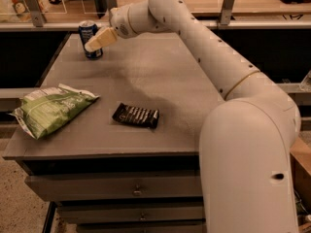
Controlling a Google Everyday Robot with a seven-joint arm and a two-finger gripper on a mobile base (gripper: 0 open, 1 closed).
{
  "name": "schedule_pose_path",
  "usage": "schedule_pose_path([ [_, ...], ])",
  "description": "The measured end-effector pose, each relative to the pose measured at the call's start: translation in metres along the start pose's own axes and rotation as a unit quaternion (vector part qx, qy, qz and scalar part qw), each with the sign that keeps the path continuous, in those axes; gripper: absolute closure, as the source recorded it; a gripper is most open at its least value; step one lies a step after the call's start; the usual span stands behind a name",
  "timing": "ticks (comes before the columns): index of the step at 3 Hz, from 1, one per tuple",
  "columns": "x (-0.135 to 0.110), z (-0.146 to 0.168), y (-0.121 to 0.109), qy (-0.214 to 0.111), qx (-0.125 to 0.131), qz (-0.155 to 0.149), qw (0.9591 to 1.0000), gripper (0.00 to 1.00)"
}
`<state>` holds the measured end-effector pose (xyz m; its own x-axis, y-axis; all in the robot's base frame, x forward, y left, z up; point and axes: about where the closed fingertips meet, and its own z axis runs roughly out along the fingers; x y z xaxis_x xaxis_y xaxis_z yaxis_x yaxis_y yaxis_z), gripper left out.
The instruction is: Move pepsi can near rxbar chocolate
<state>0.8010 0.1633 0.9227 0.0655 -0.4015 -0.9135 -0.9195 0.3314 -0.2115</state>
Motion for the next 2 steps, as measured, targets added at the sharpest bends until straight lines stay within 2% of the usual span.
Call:
schedule_pose_path([
  [1, 0.0007, 0.0257, 0.0102, 0.001, -0.022, 0.001, 0.9998, 0.0],
  [2, 0.0032, 0.0323, 0.0144, 0.001, -0.03, 0.005, 0.9995, 0.0],
])
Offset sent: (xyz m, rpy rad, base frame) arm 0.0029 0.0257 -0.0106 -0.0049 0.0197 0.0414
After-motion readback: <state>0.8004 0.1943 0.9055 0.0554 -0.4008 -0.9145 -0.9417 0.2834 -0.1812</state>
